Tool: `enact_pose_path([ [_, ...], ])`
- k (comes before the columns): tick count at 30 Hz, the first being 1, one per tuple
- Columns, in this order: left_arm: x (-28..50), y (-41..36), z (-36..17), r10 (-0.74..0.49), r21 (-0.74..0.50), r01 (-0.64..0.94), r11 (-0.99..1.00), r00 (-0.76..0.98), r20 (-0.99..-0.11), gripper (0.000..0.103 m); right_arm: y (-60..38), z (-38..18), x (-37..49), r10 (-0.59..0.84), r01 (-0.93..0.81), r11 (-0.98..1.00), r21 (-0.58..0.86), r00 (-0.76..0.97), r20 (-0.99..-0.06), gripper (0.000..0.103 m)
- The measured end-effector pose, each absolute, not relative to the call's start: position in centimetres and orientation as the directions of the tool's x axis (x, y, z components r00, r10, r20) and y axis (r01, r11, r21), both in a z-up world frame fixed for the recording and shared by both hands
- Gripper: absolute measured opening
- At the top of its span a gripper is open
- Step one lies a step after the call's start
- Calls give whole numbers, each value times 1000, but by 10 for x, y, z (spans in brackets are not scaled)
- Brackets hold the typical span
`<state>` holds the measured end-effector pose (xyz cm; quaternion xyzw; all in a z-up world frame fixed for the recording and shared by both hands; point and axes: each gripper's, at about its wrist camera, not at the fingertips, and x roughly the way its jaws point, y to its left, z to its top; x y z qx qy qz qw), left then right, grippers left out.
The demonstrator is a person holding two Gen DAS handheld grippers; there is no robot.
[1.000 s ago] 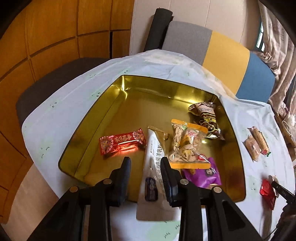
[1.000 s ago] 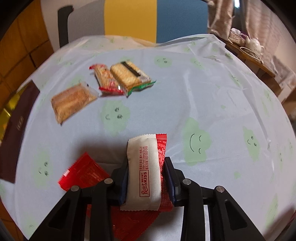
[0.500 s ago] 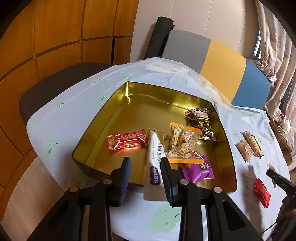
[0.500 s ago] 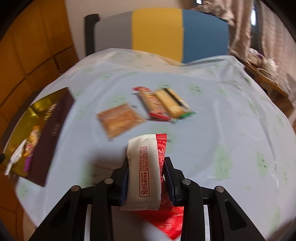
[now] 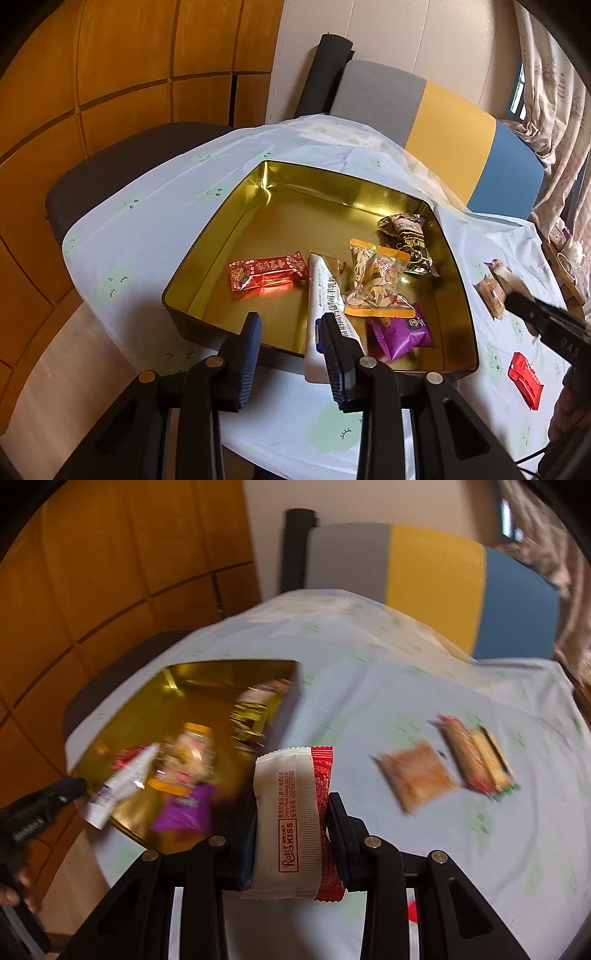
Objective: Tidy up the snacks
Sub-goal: 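Carry the Rich Kiss packet into the gold tray and open the right tool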
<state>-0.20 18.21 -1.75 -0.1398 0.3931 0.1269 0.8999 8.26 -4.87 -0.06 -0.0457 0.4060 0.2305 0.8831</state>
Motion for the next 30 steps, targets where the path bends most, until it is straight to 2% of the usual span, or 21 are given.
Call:
enact_pose_path([
  [10,-3,184,-17,118,-153,-338,929,660,-742,33,25,6,93,439,-550,828,107,518,-734,36],
  [18,-4,190,-19,118,-157,-347,925,653,-748,33,55,-14,104,404,-568,820,70,489,-773,41],
  [20,-5,191,-20,118,-158,-349,924,652,-749,33,53,-15,103,411,-561,823,86,484,-772,54],
  [21,-5,191,-20,118,-159,-350,923,652,-749,33,53,-15,104,417,-561,823,91,487,-767,65],
  [30,-6,183,-14,122,-149,-335,930,665,-737,33,29,0,90,427,-534,840,92,548,-720,67],
])
